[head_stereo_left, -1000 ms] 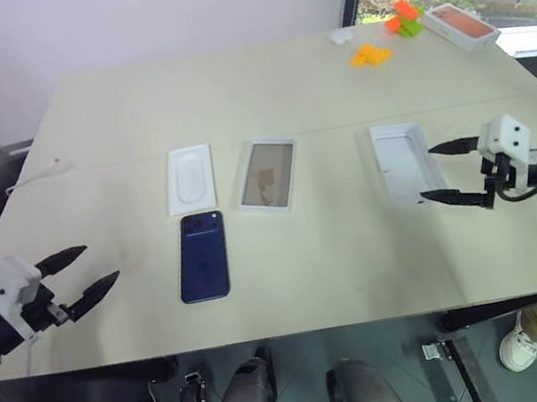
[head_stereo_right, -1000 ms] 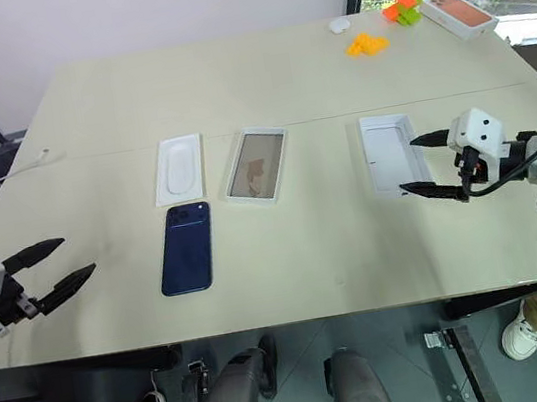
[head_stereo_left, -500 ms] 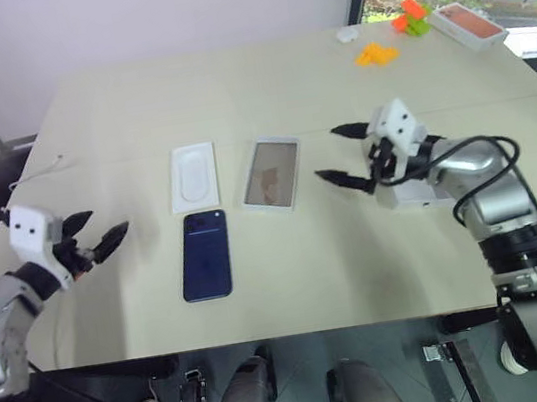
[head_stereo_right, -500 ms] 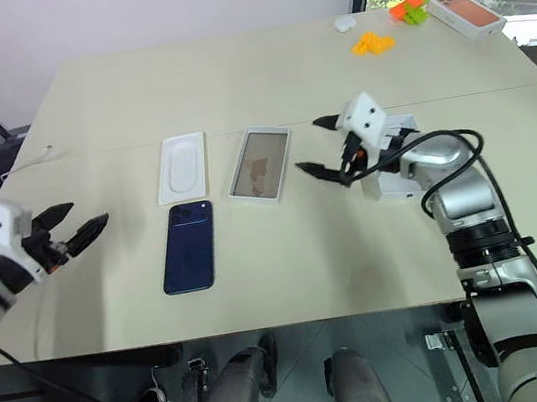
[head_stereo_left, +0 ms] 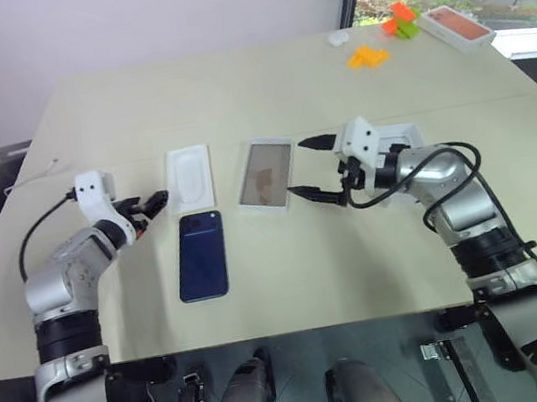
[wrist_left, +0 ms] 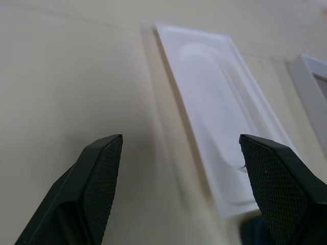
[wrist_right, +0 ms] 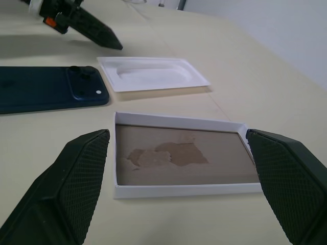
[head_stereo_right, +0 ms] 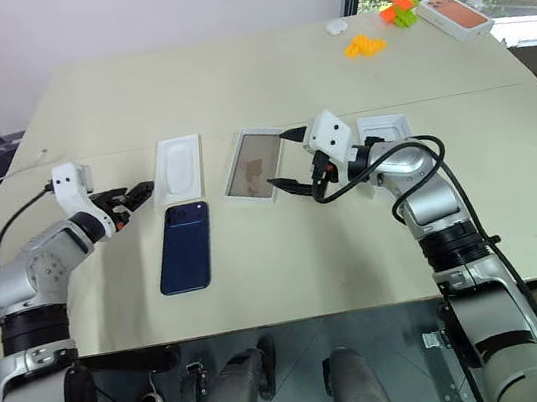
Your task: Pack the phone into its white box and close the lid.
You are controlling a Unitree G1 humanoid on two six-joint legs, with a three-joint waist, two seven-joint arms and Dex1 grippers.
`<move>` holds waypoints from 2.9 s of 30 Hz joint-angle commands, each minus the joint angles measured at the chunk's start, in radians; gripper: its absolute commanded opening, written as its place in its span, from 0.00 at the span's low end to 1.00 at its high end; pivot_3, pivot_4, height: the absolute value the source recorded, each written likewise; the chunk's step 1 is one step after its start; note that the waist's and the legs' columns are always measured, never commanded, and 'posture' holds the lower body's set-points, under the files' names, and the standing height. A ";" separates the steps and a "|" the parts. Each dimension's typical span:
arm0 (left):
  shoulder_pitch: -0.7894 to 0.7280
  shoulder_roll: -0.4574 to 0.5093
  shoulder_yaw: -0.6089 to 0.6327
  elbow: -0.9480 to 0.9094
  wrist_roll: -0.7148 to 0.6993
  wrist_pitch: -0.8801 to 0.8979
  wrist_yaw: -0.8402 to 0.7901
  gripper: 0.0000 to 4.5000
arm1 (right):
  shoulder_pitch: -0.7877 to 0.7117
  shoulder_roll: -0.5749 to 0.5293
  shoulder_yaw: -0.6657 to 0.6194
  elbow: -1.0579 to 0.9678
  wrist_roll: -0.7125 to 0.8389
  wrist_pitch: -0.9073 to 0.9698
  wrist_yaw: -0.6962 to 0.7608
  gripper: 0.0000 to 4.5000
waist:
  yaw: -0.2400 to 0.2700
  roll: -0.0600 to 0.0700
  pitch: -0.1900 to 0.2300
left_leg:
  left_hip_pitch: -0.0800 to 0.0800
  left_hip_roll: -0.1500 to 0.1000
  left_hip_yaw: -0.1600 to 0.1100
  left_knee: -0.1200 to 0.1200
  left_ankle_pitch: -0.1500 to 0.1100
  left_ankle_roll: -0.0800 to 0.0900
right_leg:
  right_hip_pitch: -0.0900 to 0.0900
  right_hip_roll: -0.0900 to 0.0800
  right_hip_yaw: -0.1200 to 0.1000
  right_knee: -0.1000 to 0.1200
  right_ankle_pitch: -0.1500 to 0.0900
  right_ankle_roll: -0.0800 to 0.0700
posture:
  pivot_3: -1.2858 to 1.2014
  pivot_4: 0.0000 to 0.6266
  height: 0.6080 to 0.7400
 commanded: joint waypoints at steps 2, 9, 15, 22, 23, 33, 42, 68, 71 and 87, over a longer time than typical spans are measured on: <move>0.021 -0.014 0.040 -0.066 -0.065 0.047 0.006 0.85 | 0.010 -0.027 -0.034 -0.057 0.011 -0.012 -0.005 1.00 | 0.000 0.000 0.000 | 0.000 0.000 0.000 0.000 0.000 0.000 | 0.000 0.000 0.000 0.000 0.000 0.000 | 0.52 0.24 1.00; 0.049 -0.069 0.080 -0.137 -0.142 0.132 0.059 0.85 | 0.033 -0.028 -0.035 -0.085 0.015 -0.004 -0.016 1.00 | 0.003 0.000 0.000 | 0.000 0.000 -0.001 0.004 0.000 0.000 | 0.001 0.000 0.000 0.001 0.000 0.000 | 0.52 0.24 1.00; 0.036 -0.112 0.126 -0.116 -0.207 0.179 0.104 0.66 | 0.029 -0.028 -0.028 -0.085 0.010 -0.010 -0.014 1.00 | 0.003 0.000 0.000 | 0.001 0.000 -0.001 0.007 -0.001 0.000 | 0.002 0.000 0.000 0.001 0.001 0.001 | 0.52 0.24 1.00; 0.012 -0.117 0.152 -0.069 -0.236 0.185 0.124 0.35 | 0.024 -0.033 -0.023 -0.110 0.004 -0.006 -0.015 1.00 | 0.004 0.000 0.000 | 0.000 0.000 -0.001 0.007 -0.001 0.000 | 0.002 0.000 0.000 0.001 0.001 0.001 | 0.52 0.24 1.00; 0.013 -0.115 0.148 -0.072 -0.239 0.186 0.120 0.35 | 0.024 -0.034 -0.023 -0.112 0.002 -0.008 -0.016 1.00 | 0.004 0.000 0.000 | 0.000 0.000 -0.001 0.007 -0.001 0.000 | 0.002 0.000 0.000 0.001 0.001 0.001 | 0.52 0.24 1.00; 0.029 -0.144 0.153 -0.054 -0.262 0.178 0.126 0.35 | 0.044 -0.028 -0.005 -0.138 -0.016 -0.019 -0.016 1.00 | 0.004 0.000 0.000 | 0.000 0.000 -0.001 0.007 -0.001 0.000 | 0.002 0.000 0.000 0.001 0.001 0.001 | 0.52 0.24 1.00; 0.032 -0.159 0.173 -0.013 -0.283 0.162 0.131 0.05 | 0.039 -0.025 -0.010 -0.155 -0.010 -0.005 -0.021 1.00 | 0.005 0.000 0.000 | 0.000 0.000 -0.001 0.007 -0.001 0.000 | 0.002 0.000 0.000 0.001 0.001 0.001 | 0.52 0.24 1.00; -0.117 -0.129 0.300 -0.016 -0.636 0.422 0.223 0.01 | 0.028 -0.087 -0.080 -0.084 0.097 0.114 0.058 1.00 | 0.006 -0.002 0.001 | -0.003 0.000 -0.002 0.007 -0.001 0.001 | 0.001 0.000 -0.001 -0.001 0.001 0.001 | 0.52 0.24 1.00; -0.173 -0.141 0.264 -0.003 -0.627 0.436 0.240 0.01 | 0.032 -0.087 -0.077 -0.086 0.090 0.112 0.056 1.00 | 0.006 -0.002 0.001 | -0.003 0.000 -0.002 0.007 -0.001 0.001 | 0.001 0.000 -0.001 -0.002 0.001 0.001 | 0.52 0.24 1.00; -0.277 -0.170 0.064 0.104 -0.419 0.478 0.304 0.01 | 0.073 -0.087 -0.081 -0.116 0.064 0.072 -0.005 1.00 | 0.005 -0.002 0.001 | -0.008 0.000 -0.001 0.007 -0.001 0.001 | 0.000 0.001 -0.001 -0.001 0.001 0.002 | 0.52 0.24 1.00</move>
